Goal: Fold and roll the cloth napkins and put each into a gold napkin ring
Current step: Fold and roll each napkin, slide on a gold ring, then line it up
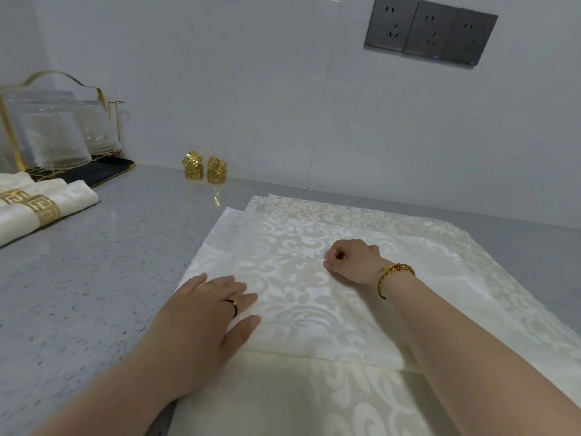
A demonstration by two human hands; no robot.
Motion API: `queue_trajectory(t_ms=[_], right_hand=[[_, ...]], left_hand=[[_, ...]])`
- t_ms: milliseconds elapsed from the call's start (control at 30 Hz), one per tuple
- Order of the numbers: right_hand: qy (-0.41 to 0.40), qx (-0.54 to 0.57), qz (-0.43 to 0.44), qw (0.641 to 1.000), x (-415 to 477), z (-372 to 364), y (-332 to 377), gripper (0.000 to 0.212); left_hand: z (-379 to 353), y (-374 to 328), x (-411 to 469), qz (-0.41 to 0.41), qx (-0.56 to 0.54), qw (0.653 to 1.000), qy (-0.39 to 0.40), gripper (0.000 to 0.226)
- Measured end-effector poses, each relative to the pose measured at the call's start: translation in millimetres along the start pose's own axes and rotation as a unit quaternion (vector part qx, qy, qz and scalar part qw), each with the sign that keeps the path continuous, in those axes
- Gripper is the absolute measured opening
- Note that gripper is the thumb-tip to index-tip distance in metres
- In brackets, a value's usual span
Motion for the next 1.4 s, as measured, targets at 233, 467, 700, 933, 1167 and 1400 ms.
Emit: queue_trajectory(t_ms=[233,467,700,933,1167,1400], right_hand=[[-0.027,0.008,-0.007,1.0,9,-6,1,0.022],[-0.101,-0.107,0.041,0.988,-22,3,30,0.03],[0.048,-0.07,0.106,0.991,-107,-38,65,0.053],[0.068,-0.121,0.003,0.99,-141,-17,-5,0.137],[0.011,-0.122,-0.206,0.971,-181,22,-131,0.093],[-0.185,0.106,-0.335,0.918,-194,73,-190,0.043]], left_hand=[[-27,-2,2,-0.019,0.0,0.999,0.027,0.073],[-32,1,-3,0.004,-0.007,0.998,0.065,0.074],[-31,3,-6,0.019,-0.006,0.998,0.061,0.124],[-40,3,-12,0.017,-0.008,0.992,0.126,0.135],[-35,-1,-13,0.011,-0.021,0.991,0.13,0.136],[-21,1,-13,0.006,-0.13,0.987,0.089,0.119]])
Point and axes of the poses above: each hand's wrist, its own x-axis towards the middle knuckle, its own z-axis out of the back of the hand, y = z × x, the point moved 9 cm from there along x, towards the middle knuckle, and after that the axes turned 8 degrees about -y, right-handed, at the moved point
